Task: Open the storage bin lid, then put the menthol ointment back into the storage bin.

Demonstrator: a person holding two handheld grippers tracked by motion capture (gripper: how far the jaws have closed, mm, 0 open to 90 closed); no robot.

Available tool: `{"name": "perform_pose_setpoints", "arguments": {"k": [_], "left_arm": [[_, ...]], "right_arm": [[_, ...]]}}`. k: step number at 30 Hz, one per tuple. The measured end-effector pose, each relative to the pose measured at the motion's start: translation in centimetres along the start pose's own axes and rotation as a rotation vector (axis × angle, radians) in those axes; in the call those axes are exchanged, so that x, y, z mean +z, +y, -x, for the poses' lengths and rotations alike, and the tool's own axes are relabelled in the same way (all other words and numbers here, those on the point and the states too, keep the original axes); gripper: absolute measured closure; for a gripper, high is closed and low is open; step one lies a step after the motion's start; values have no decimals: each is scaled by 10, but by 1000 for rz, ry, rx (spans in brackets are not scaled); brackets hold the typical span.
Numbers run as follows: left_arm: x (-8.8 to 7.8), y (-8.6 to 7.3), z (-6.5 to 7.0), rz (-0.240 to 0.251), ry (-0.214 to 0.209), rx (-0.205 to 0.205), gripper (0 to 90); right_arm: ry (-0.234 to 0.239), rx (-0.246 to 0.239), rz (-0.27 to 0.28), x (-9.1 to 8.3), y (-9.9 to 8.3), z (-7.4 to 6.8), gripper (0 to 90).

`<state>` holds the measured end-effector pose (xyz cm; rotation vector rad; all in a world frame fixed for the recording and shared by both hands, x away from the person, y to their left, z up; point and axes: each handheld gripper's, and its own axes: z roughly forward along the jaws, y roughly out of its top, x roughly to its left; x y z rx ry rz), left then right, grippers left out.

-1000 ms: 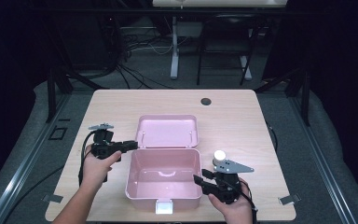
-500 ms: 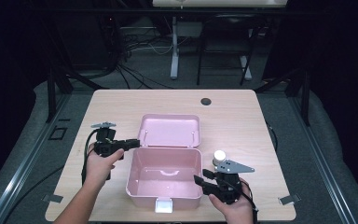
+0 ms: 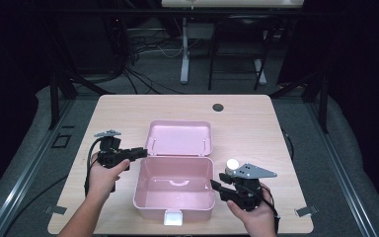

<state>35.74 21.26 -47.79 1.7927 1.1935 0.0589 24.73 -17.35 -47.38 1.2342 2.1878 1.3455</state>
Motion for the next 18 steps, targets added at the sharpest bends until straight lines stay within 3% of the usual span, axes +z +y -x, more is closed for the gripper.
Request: {"name": "perform_pose_setpoints", "arguments": {"k": [6,10,18], "left_arm": [[-2,-3,-3,12,2,-15,642],[-3,-5,-2,22,16,-5,620],[-10,-6,-1,9,68,41,602]], "right_arm": [[-7,-9,-11,-5,13,14,561],[-23,-18,-23,-3,20,22,558],[-60,-53,-121,12,31,37,536]]}}
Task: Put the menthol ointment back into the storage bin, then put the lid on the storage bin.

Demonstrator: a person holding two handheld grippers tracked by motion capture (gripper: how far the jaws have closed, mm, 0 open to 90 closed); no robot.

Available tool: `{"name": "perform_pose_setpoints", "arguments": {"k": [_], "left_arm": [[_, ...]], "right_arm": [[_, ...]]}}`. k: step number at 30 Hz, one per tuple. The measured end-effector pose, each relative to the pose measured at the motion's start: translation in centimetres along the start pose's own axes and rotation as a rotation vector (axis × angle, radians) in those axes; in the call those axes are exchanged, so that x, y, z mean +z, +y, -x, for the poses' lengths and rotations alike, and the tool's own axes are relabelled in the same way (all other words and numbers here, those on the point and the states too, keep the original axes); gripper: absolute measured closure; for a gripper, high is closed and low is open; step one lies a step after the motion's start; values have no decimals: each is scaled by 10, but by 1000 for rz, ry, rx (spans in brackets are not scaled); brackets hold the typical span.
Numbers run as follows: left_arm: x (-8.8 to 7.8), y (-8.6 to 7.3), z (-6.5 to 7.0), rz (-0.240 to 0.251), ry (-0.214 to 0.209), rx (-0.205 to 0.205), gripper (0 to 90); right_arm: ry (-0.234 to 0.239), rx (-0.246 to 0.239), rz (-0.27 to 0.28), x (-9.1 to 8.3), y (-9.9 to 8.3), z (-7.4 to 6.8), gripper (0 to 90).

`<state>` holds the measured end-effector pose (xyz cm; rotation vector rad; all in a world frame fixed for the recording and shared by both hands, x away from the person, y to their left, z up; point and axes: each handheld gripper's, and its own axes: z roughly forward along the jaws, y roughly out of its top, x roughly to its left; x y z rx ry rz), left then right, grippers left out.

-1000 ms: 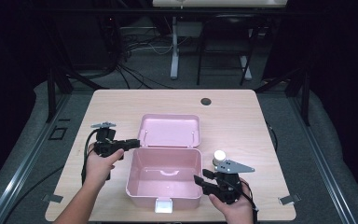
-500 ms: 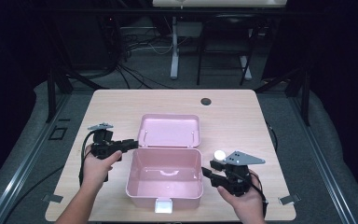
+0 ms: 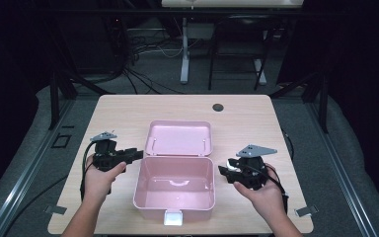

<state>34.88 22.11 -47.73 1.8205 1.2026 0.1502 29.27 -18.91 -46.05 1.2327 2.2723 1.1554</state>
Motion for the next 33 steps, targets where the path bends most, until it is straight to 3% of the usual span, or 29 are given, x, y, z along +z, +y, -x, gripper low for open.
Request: {"name": "perform_pose_setpoints", "arguments": {"k": [3,6,16,24,33], "left_arm": [[-5,0,-1,5,10,9,596],[-10,-1,-3,9,27,20,591],[-18,-7,-11,-7,43,21,571],[-17,-11,-16,-17,82,31,543],[-18,-13,-17,-23,83,33,532]], "right_arm": [[1,3,-76,7,6,6,536],[-18,-31,-126,13,12,11,538],[-60,-59,-255,26,37,29,528],[-88,-66,-384,42,44,40,497],[-97,-99,-508,55,49,45,458]]}}
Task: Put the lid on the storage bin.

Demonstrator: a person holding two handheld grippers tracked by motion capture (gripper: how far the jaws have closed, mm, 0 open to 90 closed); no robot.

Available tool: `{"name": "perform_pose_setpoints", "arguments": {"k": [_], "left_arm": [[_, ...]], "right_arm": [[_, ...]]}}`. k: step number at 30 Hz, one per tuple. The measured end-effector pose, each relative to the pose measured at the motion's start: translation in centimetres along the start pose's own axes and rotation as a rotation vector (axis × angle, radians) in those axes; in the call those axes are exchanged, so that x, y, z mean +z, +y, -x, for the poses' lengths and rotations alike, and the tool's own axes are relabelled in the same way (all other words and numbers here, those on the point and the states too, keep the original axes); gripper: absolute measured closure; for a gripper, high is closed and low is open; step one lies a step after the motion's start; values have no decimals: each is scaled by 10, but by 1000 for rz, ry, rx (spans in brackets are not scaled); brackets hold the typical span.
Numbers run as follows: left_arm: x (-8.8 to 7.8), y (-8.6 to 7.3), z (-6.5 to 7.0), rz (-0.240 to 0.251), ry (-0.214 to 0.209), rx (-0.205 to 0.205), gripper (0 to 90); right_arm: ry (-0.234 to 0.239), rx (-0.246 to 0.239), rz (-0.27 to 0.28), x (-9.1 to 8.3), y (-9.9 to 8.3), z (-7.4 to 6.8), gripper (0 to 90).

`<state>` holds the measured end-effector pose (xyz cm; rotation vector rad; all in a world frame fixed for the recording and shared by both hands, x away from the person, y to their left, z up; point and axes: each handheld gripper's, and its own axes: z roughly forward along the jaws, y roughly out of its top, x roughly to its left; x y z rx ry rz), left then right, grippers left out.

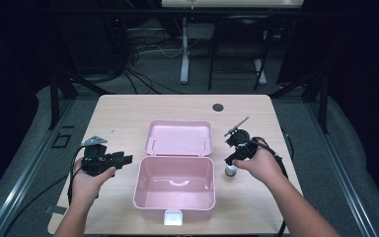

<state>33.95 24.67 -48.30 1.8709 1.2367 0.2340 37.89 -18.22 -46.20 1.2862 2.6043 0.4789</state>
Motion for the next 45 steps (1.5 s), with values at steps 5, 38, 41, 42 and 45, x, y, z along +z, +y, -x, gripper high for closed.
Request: {"name": "perform_pose_setpoints", "arguments": {"k": [5,38,41,42,45], "left_arm": [[-1,0,-1,0,-2,1,527],[0,-2,-5,-3,-7,-18,523],[0,-2,-6,-3,-8,-19,522],[0,-2,-6,-3,-7,-19,523],[0,-2,-6,-3,-7,-19,522]], "right_arm": [[7,21,-59,9,3,5,446],[-1,37,-241,50,13,7,458],[-2,38,-245,53,12,7,465],[0,40,-261,53,13,7,467],[0,40,-255,55,12,6,483]]}}
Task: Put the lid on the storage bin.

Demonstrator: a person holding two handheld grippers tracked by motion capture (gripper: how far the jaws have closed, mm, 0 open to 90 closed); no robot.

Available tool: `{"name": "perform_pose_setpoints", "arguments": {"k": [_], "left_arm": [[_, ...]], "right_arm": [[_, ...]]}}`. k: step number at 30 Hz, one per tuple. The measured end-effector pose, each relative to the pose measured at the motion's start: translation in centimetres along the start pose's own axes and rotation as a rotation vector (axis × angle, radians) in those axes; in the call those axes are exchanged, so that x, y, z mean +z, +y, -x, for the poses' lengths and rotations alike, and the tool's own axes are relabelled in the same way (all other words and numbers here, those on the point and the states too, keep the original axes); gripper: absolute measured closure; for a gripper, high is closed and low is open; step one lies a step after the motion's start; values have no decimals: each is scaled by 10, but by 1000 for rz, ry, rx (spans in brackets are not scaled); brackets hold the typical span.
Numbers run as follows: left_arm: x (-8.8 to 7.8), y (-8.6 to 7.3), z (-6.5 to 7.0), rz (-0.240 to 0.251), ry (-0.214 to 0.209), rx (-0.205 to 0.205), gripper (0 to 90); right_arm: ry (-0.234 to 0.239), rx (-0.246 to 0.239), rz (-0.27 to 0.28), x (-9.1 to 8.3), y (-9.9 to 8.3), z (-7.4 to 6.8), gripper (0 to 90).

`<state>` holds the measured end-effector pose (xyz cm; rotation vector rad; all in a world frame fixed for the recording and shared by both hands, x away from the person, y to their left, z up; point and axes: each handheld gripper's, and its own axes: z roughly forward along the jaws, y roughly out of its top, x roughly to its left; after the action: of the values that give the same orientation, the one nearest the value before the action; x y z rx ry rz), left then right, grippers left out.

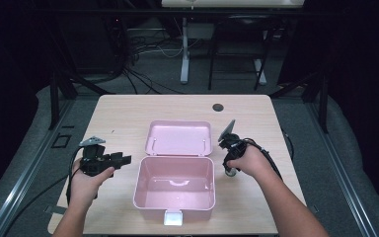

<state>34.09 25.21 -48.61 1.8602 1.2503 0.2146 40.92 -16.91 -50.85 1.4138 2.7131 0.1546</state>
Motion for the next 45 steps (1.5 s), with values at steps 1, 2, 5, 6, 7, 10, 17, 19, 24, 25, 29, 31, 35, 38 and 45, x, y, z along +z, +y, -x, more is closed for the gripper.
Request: {"name": "perform_pose_setpoints", "arguments": {"k": [1,2,5,6,7,10,17,19,24,25,29,31,35,38,45], "left_arm": [[0,0,0,0,1,0,522],[0,0,0,0,1,0,522],[0,0,0,1,0,-2,522],[0,0,0,1,0,-3,521],[0,0,0,1,0,-3,522],[0,0,0,-1,0,-2,522],[1,-1,-1,-4,1,-3,522],[1,-1,-1,-7,0,-3,522],[1,-1,0,-8,-16,-12,532],[1,-1,0,-9,-16,-10,532],[1,-1,0,-13,-9,-4,534],[1,-1,0,-15,-2,-1,534],[0,-1,0,-10,5,0,529],[-1,-1,0,-11,3,-1,529],[-1,0,1,-13,0,0,530]], "right_arm": [[-4,-3,-9,0,0,0,487],[-6,-1,-9,0,1,0,492],[-4,0,-6,0,1,1,497],[-4,2,-6,0,1,1,498],[-4,0,-5,0,1,1,499],[-2,7,-10,-1,0,0,501],[-1,-11,2,-5,0,-1,502],[8,-8,13,-7,-2,-1,502],[8,-19,10,-16,-5,-2,502],[2,-23,7,-19,-6,-2,503],[6,-31,35,-30,-8,-4,503],[4,-38,37,-37,-9,-6,503],[-12,-59,19,-52,-10,-11,503],[-12,-73,36,-60,-12,-14,503],[-16,-117,27,-83,-13,-25,503]]}}
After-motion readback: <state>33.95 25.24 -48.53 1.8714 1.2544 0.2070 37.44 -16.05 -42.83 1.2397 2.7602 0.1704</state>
